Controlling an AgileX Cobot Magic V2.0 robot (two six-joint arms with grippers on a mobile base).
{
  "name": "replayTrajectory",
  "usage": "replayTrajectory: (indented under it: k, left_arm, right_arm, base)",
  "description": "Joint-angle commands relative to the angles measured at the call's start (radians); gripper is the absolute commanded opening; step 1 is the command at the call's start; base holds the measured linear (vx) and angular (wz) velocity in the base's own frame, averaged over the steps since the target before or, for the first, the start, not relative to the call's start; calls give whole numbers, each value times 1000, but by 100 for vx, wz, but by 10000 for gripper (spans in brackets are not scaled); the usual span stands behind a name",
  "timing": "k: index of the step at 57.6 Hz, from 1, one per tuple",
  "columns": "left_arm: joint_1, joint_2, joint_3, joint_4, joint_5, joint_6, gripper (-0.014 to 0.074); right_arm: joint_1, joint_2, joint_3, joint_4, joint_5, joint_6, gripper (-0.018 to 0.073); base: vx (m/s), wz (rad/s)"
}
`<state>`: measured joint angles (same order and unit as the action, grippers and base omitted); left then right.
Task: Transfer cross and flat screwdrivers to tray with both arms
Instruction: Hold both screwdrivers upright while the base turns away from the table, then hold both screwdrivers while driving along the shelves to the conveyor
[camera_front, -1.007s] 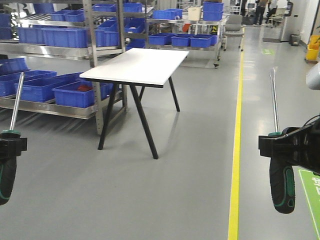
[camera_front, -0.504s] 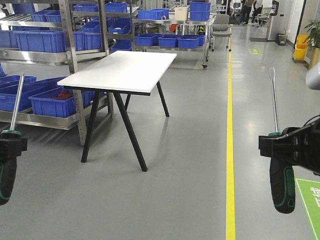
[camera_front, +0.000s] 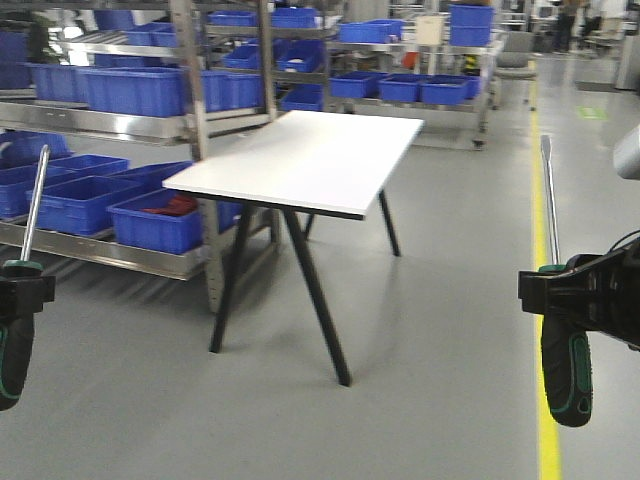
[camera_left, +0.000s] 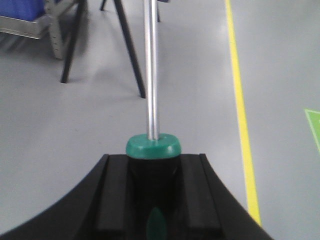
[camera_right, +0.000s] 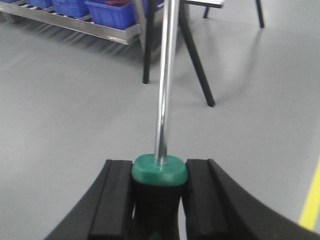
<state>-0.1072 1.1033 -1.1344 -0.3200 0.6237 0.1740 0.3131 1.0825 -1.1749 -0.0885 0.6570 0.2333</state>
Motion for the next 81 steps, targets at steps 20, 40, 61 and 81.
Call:
replayTrajectory:
  k: [20, 40, 61, 81]
  left_arm:
    - [-6, -25, -37, -24, -86, -2, -1]
    - [-6, -25, -37, -24, -85, -2, -1]
    - [-6, -25, -37, -24, -85, -2, -1]
    - [-6, -25, -37, -24, -85, -2, -1]
  right_arm:
    - [-4, -20, -34, -7, -92, -6, -9]
    - [-4, -20, -34, -7, -92, -6, -9]
    - [-4, -20, -34, -8, -92, -6, -9]
    - [-4, -20, -34, -8, -90, -6, -9]
  base:
    - [53, 58]
    - [56, 66]
    - [55, 61]
    - [54, 53]
